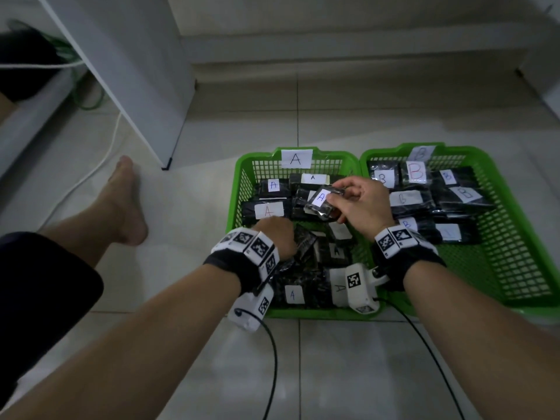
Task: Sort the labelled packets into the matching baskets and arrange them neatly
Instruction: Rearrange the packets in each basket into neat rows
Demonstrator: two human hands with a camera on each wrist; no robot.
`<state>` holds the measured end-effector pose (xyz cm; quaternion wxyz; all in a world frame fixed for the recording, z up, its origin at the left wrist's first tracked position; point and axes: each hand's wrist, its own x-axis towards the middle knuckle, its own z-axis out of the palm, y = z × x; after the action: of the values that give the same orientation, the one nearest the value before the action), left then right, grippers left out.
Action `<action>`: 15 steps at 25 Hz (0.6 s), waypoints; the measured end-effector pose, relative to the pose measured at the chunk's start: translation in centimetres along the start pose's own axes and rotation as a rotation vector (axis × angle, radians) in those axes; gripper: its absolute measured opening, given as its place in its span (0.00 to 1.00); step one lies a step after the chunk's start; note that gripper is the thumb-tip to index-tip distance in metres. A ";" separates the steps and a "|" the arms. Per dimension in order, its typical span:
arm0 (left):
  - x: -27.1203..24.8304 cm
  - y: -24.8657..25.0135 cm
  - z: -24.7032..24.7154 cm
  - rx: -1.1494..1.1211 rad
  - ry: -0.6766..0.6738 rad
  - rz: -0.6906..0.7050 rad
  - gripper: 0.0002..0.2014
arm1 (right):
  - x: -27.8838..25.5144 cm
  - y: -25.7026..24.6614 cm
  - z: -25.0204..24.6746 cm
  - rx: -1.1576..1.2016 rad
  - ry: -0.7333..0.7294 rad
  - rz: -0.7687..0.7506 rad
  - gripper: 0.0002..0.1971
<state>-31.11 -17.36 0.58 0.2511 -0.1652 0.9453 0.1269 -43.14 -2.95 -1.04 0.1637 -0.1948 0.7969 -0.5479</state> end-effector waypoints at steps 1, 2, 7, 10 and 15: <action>-0.2 0.0 0.5 -0.005 0.001 0.006 0.12 | 0.0 0.0 0.0 0.001 -0.004 -0.004 0.08; -0.4 -0.2 0.8 -0.019 0.007 0.002 0.12 | 0.0 0.0 0.0 -0.002 -0.008 -0.008 0.08; 0.1 -2.2 -0.4 -0.070 -0.023 -0.007 0.15 | 0.2 0.2 0.0 0.003 -0.011 -0.005 0.07; 0.8 -3.0 -0.9 0.021 -0.165 0.017 0.09 | 0.3 0.3 0.0 0.001 -0.001 -0.018 0.07; 0.8 -2.9 -1.3 -0.026 -0.109 0.042 0.13 | 0.3 0.5 0.2 -0.011 0.004 -0.042 0.06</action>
<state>-31.24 -20.62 0.79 0.2973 -0.1413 0.9318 0.1531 -43.35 -3.08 -1.57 0.1496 -0.2114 0.7959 -0.5473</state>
